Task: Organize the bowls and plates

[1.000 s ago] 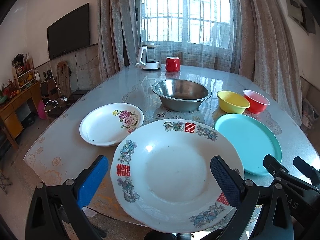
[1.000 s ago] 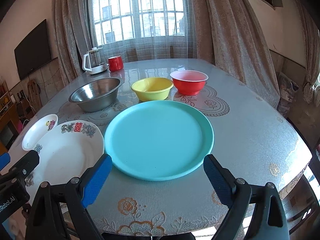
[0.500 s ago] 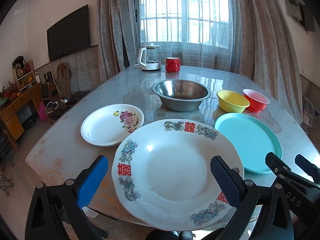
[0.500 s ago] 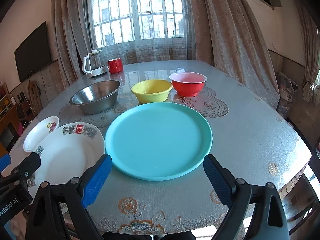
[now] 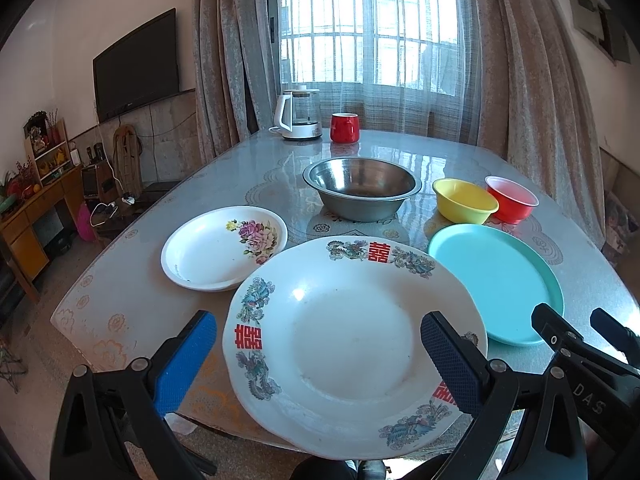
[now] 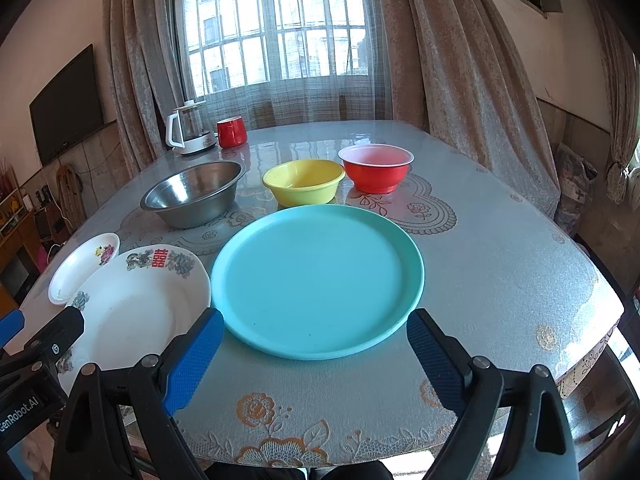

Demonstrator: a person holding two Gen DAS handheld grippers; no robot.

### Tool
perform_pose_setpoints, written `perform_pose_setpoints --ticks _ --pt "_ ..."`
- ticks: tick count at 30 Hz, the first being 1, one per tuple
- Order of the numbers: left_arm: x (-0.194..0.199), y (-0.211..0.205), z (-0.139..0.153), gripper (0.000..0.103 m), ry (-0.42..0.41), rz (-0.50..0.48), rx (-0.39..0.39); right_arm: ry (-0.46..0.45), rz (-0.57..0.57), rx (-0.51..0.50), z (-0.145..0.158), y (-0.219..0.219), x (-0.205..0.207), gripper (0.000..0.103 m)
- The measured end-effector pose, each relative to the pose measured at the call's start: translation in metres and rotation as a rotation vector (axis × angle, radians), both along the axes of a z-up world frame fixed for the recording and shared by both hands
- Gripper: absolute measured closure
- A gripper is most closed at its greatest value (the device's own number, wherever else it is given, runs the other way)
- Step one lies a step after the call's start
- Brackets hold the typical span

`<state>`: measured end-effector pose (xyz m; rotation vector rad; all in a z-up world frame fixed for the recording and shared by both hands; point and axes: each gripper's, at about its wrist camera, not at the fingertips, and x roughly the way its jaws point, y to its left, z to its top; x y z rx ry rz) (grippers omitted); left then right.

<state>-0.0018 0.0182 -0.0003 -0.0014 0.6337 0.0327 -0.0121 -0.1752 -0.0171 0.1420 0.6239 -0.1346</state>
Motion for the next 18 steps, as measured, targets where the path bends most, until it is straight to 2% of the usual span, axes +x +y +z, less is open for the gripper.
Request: perform_pose_setpoints --ticks 18 --pt "0.0022 -0.0010 -0.0030 0.000 0.020 -0.012 -0.004 0.009 0.006 0.000 -0.0014 0.0006 0.0010 0.008"
